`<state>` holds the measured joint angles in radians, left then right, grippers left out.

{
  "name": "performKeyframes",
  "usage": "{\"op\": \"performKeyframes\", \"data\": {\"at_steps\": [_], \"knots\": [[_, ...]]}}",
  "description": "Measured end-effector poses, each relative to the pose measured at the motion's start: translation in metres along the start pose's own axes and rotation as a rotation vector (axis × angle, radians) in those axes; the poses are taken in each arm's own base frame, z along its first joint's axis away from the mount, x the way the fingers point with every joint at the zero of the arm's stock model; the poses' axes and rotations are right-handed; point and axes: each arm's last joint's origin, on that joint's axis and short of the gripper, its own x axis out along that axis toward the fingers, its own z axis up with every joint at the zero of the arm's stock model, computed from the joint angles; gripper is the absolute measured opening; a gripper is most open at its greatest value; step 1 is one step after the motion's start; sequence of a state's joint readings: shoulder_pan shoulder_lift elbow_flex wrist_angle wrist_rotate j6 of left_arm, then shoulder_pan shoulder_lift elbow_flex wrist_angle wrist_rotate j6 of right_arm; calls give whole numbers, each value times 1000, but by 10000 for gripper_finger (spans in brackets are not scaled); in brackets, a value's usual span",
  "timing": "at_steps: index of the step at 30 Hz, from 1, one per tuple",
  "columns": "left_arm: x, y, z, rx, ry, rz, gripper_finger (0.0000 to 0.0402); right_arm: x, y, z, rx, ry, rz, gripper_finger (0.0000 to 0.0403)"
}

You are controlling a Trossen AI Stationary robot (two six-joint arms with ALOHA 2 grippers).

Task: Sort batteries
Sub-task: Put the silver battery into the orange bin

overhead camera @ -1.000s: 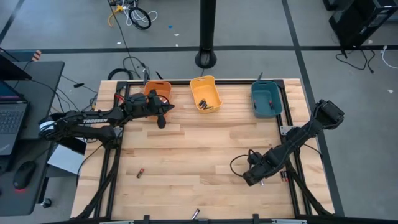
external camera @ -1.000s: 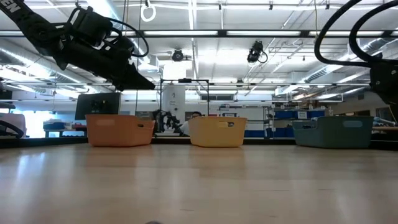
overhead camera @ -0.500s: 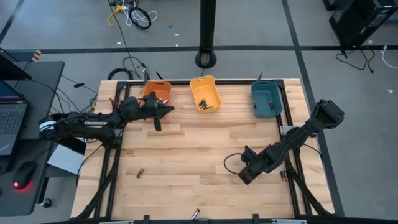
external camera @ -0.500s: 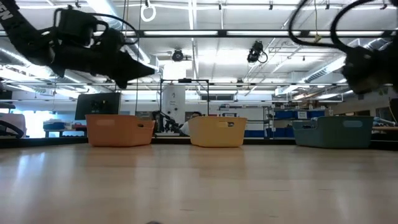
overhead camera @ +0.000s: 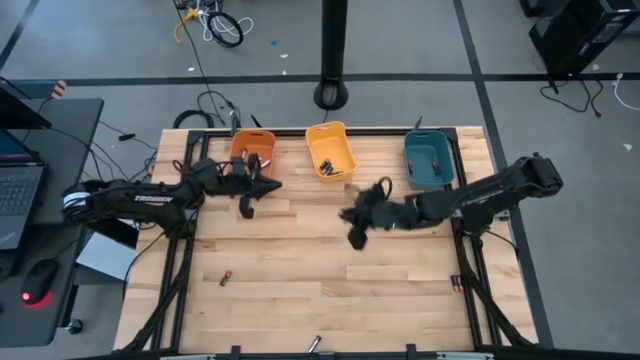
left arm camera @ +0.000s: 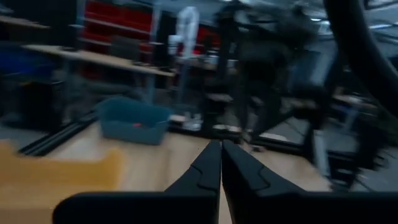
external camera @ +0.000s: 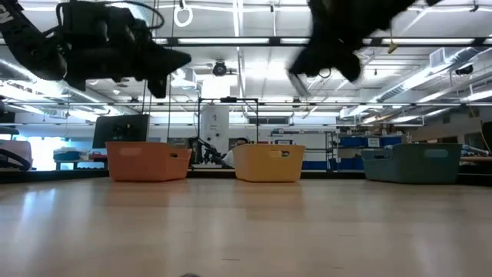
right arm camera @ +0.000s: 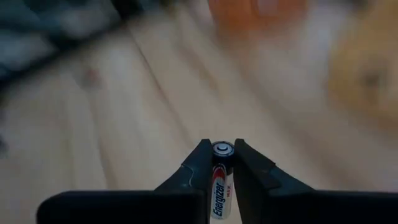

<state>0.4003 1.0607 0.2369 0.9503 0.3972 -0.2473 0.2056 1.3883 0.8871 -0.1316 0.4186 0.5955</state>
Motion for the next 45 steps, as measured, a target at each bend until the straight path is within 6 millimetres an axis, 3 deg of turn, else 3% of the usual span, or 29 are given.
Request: {"op": "performKeyframes", "data": {"at_steps": [4, 8, 13, 18, 25, 31, 35, 45], "knots": [[10, -15, 4, 44, 20, -95, 41, 4, -2, 37, -94, -246, 147, 51], [19, -27, 11, 53, 3, -140, 81, 4, -8, 53, -151, -360, 191, 51], [32, -36, 17, 50, -11, -151, 155, 1, -7, 63, -186, -453, 220, 51], [60, -38, 18, 35, 20, -162, 220, -1, -3, 64, -204, -481, 251, 51], [100, -34, 19, 30, 45, -171, 260, -2, -1, 63, -223, -480, 256, 51], [120, -33, 18, 26, 62, -238, 258, -2, -1, 62, -230, -475, 254, 51], [123, -33, 19, 32, 61, -244, 235, -1, -1, 62, -235, -472, 251, 51], [124, -43, 18, 175, 35, -271, 79, -1, -1, 62, -236, -472, 251, 45]]}}
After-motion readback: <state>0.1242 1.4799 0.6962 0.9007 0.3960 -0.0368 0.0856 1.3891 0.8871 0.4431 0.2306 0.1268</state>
